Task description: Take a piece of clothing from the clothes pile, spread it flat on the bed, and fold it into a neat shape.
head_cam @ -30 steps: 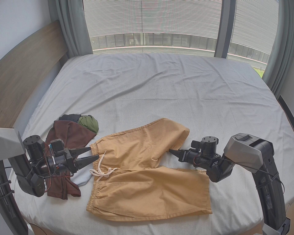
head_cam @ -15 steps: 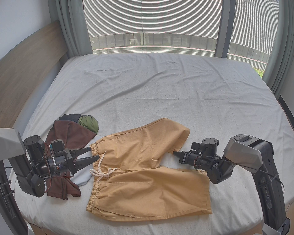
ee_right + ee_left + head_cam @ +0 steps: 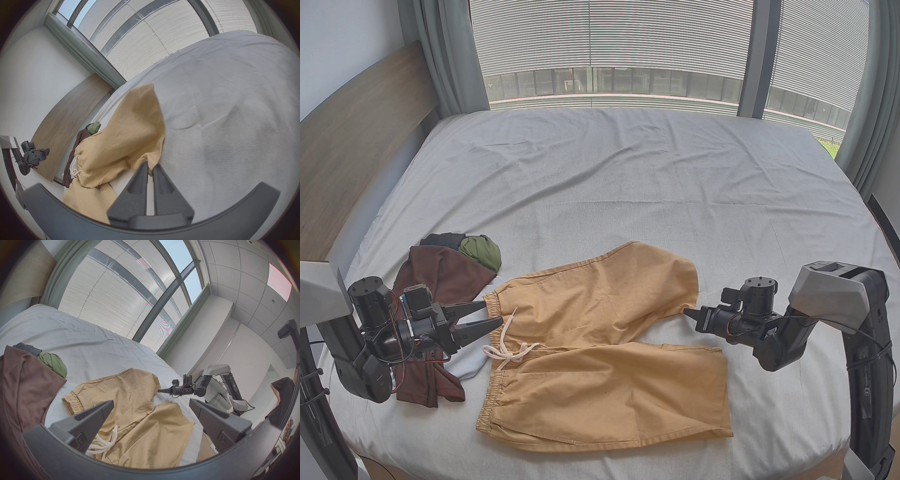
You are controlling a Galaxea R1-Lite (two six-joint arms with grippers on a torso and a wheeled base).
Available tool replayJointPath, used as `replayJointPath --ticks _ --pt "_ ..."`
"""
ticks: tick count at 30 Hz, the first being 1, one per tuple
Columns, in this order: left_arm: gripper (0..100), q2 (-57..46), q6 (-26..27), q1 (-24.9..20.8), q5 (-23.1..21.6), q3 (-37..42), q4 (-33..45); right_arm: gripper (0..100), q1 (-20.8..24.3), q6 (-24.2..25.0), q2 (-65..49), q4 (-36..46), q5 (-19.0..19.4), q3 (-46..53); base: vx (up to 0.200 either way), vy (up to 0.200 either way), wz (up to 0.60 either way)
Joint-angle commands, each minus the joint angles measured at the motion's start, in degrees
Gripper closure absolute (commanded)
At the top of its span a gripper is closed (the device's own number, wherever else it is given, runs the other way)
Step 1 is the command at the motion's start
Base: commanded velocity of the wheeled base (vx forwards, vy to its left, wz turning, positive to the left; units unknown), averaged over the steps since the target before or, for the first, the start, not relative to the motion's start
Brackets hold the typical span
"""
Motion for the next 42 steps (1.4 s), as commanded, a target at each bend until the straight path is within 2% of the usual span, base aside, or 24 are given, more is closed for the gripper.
replayJointPath --ticks 1,14,21,42 --pt "0 0.1 0.0 0.0 0.0 0.0 0.0 100 -1.8 -0.2 -3.3 0.1 0.1 2.6 0.0 0.0 0.0" --pt "0 0.8 0.1 0.5 0.0 -0.2 0.0 100 -4.2 -2.6 -4.2 -0.3 0.4 10.1 0.0 0.0 0.0" --pt "0 1.3 0.1 0.5 0.0 -0.4 0.0 100 -6.4 -3.3 -4.0 -0.9 1.4 10.8 0.0 0.0 0.0" --pt "0 1.3 0.1 0.5 0.0 -0.3 0.0 100 -6.3 -3.6 -4.0 -3.7 3.2 14.6 0.0 0.0 0.0"
